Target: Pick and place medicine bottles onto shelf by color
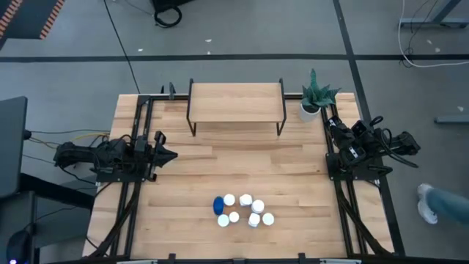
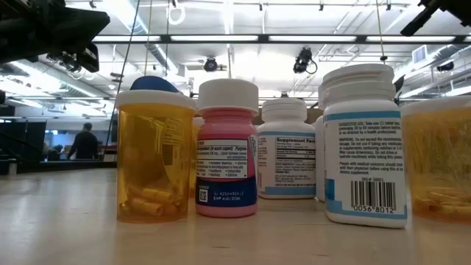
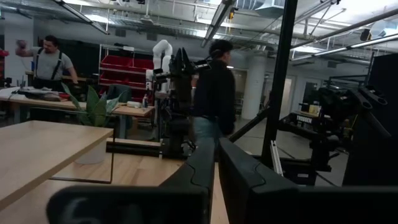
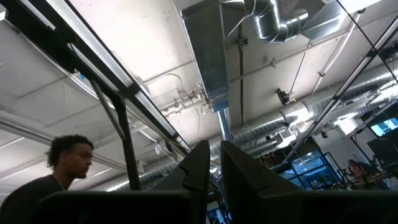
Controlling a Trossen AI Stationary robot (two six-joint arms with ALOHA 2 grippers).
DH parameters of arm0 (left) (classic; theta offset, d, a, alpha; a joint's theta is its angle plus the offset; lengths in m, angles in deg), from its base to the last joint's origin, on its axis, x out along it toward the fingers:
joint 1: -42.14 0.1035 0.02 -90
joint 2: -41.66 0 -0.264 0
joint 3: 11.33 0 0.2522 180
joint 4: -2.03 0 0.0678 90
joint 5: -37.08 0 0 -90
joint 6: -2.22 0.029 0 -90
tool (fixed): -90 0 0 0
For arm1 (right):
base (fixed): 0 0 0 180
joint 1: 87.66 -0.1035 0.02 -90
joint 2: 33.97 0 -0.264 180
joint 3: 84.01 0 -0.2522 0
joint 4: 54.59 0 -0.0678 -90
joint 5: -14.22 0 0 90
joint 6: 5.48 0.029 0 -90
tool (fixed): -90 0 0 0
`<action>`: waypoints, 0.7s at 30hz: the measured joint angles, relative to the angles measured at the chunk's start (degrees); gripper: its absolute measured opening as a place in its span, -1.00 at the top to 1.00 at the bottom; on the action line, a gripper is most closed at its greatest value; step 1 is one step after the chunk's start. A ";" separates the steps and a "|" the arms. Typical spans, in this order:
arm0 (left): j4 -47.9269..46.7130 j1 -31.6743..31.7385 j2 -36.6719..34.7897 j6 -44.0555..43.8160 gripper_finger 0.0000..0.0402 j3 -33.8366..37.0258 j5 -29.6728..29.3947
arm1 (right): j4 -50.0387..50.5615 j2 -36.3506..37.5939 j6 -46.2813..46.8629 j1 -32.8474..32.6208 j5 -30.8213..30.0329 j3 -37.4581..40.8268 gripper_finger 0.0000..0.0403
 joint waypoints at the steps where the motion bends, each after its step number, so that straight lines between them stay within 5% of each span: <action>1: 0.00 -0.01 0.00 0.00 0.86 0.01 -0.01 | 0.01 -0.02 0.02 0.00 0.01 0.02 0.77; 21: 0.00 0.00 0.01 0.00 0.84 0.01 -0.01 | 0.00 -0.01 0.02 0.00 0.00 0.00 0.77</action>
